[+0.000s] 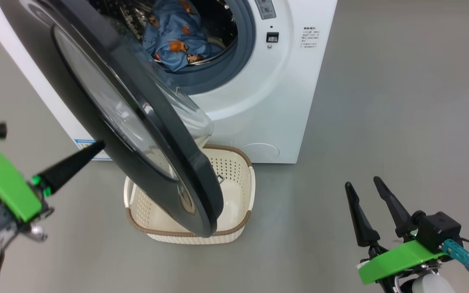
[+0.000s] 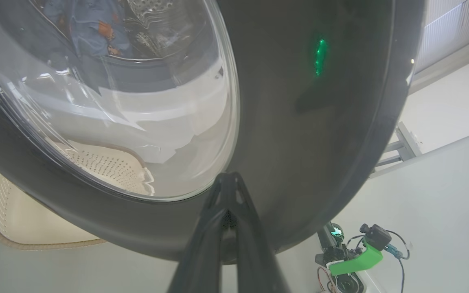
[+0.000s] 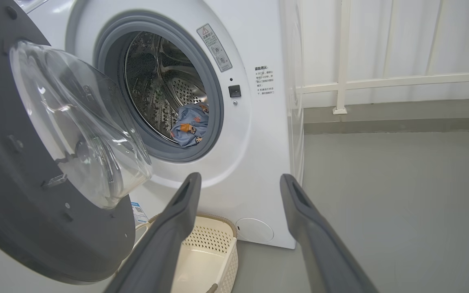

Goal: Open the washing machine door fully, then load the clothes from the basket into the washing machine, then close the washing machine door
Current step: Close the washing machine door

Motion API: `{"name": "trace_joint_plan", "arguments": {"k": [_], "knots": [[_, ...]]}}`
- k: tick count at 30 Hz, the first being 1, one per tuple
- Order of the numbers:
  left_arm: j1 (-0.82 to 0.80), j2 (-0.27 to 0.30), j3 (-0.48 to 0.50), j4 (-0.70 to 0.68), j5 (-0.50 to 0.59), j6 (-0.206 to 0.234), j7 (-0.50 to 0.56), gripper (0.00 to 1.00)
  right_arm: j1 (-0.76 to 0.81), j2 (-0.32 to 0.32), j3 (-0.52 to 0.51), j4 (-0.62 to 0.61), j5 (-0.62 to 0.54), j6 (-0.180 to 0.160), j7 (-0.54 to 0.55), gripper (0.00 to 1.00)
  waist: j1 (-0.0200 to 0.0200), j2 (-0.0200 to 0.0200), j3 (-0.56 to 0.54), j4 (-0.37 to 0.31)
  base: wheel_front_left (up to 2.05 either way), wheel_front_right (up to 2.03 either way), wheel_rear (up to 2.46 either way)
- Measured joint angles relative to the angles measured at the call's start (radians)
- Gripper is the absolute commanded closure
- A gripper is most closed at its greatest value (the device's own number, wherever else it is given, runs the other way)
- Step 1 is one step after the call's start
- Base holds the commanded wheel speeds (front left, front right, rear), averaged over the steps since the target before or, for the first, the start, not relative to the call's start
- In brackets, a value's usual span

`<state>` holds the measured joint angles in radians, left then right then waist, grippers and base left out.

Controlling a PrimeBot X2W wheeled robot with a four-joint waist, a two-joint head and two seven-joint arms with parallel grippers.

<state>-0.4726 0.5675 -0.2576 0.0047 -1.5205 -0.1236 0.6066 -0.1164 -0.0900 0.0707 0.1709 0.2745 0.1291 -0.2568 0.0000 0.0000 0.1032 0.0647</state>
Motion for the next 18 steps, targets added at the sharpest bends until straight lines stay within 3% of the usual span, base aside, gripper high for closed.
{"name": "trace_joint_plan", "arguments": {"k": [3, 6, 8, 11, 18], "knots": [[0.063, 0.019, 0.003, -0.002, 0.042, 0.0, -0.073, 0.85, 0.013, -0.002, 0.0, 0.0, 0.0, 0.0, 0.0, 0.0, 0.0, 0.0, -0.007, 0.003, 0.0, 0.0, 0.0], [0.134, 0.031, 0.001, -0.001, 0.076, 0.0, -0.164, 0.53, 0.023, -0.006, -0.001, 0.001, 0.0, 0.0, 0.0, 0.0, 0.0, 0.0, -0.013, 0.001, 0.0, 0.0, 0.0], [0.185, 0.033, -0.003, 0.002, 0.078, 0.0, -0.22, 0.22, 0.026, -0.008, -0.004, 0.0, 0.002, 0.0, 0.0, 0.0, 0.0, 0.0, -0.016, -0.003, 0.0, 0.0, 0.0], [0.254, 0.043, -0.027, 0.016, 0.098, 0.0, -0.304, 0.0, 0.036, -0.011, -0.011, -0.001, 0.002, 0.0, 0.0, 0.0, 0.0, 0.0, -0.018, -0.011, 0.0, 0.0, 0.0], [0.36, 0.059, -0.08, 0.096, 0.122, 0.0, -0.502, 0.0, 0.036, -0.018, -0.015, -0.004, 0.002, 0.0, 0.0, 0.0, 0.0, 0.0, -0.015, -0.038, 0.0, 0.0, 0.0]]}}
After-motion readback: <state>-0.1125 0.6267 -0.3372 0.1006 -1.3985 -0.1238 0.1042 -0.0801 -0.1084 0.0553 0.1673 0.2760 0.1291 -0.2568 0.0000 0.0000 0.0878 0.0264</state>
